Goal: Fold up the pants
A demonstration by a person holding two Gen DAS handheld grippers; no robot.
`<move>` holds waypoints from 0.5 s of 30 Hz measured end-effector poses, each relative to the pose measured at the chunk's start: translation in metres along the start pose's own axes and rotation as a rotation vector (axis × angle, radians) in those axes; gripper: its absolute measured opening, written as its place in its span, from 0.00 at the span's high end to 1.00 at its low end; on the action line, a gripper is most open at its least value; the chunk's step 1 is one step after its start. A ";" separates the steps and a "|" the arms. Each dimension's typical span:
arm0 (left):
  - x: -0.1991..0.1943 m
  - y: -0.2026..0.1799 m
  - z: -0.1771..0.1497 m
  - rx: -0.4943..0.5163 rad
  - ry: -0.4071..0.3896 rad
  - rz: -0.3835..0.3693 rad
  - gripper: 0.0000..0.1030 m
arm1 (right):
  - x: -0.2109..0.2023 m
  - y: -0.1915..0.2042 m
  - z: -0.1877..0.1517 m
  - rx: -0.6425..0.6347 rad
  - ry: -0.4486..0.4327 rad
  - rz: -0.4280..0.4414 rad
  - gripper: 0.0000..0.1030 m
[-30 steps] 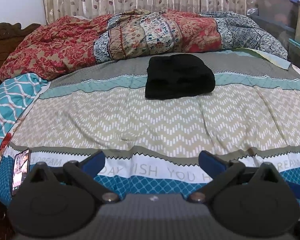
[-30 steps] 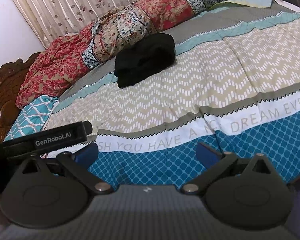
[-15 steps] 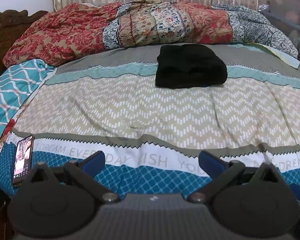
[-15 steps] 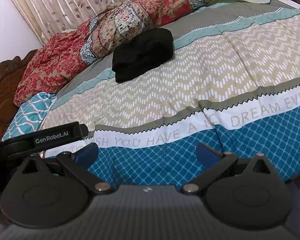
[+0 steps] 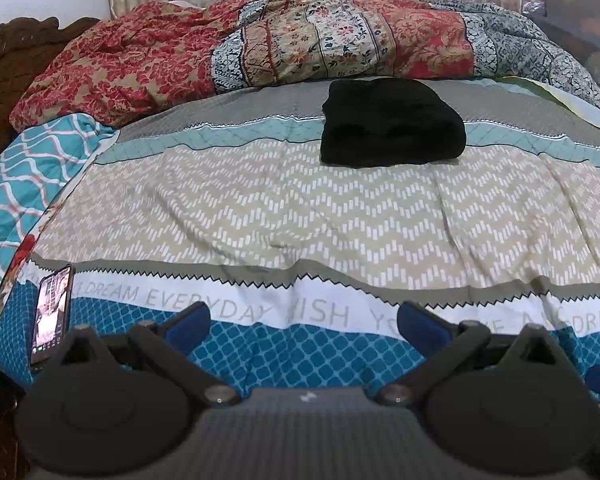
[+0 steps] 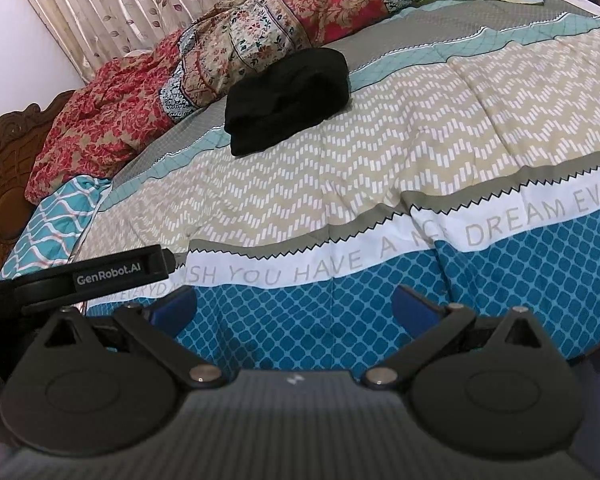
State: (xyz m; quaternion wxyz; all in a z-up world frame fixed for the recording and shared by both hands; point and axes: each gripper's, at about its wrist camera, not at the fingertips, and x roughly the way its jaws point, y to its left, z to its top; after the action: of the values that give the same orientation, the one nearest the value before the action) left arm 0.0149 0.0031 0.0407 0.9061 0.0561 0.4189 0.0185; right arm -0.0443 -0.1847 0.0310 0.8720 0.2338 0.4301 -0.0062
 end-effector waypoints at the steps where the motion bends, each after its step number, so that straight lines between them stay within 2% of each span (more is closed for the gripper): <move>1: 0.000 0.000 0.000 0.003 -0.003 0.000 0.00 | 0.000 0.000 0.000 0.001 -0.001 -0.001 0.00; 15: -0.002 -0.001 0.001 0.028 -0.017 0.022 0.00 | -0.008 0.003 0.002 -0.023 -0.057 -0.018 0.00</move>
State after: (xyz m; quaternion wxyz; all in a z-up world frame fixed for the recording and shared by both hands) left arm 0.0141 0.0015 0.0424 0.9085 0.0735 0.4107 0.0219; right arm -0.0470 -0.1846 0.0390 0.8865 0.2196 0.4070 -0.0155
